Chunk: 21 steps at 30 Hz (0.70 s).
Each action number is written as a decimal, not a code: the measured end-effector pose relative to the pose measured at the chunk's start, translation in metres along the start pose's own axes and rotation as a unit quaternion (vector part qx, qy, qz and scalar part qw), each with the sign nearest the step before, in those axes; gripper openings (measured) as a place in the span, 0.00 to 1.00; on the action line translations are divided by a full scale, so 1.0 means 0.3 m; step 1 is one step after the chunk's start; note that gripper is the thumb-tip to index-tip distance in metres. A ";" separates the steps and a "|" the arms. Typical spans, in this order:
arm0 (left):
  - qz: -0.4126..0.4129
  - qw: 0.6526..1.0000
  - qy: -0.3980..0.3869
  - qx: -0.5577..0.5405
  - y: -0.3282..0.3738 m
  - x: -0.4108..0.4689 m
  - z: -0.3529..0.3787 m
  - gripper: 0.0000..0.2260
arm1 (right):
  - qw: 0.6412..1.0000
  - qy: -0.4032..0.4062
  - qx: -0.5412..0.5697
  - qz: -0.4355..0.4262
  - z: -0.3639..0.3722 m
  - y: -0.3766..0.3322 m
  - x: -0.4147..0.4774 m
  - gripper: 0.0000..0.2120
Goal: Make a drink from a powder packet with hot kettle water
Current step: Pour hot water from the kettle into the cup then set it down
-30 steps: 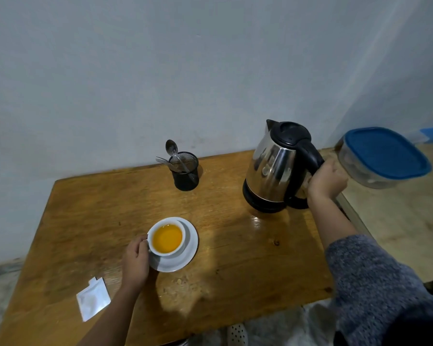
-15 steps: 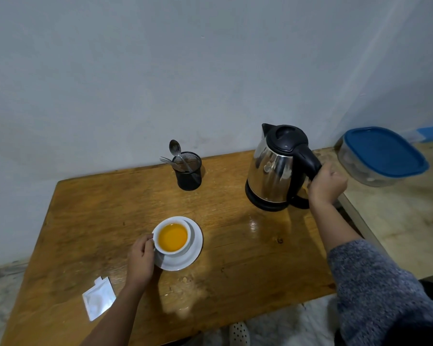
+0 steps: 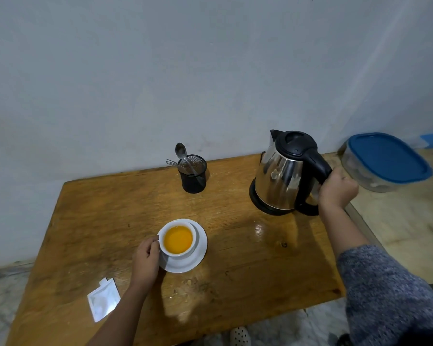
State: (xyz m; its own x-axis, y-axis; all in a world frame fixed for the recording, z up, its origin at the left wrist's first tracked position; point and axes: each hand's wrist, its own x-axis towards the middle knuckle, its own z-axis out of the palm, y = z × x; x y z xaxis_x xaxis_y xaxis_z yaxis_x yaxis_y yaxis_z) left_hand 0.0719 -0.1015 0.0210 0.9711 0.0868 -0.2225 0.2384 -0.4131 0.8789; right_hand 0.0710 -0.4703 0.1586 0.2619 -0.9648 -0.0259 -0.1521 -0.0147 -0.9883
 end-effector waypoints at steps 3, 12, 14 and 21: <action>-0.003 1.000 0.006 0.001 0.005 -0.003 -0.001 0.11 | 1.000 -0.016 -0.015 -0.015 0.029 -0.003 0.002 0.20; 0.007 1.000 0.006 0.004 0.011 -0.004 0.002 0.09 | 0.998 -0.035 -0.049 -0.017 0.073 -0.011 0.027 0.19; 0.009 1.000 0.004 0.002 0.012 -0.003 0.002 0.09 | 0.999 -0.027 -0.039 -0.008 0.047 0.010 0.035 0.19; 0.011 1.000 -0.004 0.014 -0.011 0.013 -0.004 0.10 | 0.997 -0.047 -0.064 -0.022 0.006 0.031 0.042 0.21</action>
State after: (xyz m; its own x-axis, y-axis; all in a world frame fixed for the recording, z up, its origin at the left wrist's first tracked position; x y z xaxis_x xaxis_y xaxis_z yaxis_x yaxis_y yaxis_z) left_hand 0.0749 -0.0989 0.0178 0.9759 0.0709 -0.2064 0.2163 -0.4407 0.8712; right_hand 0.0747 -0.4820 0.1487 0.3581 -0.9337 -0.0026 -0.2564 -0.0956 -0.9618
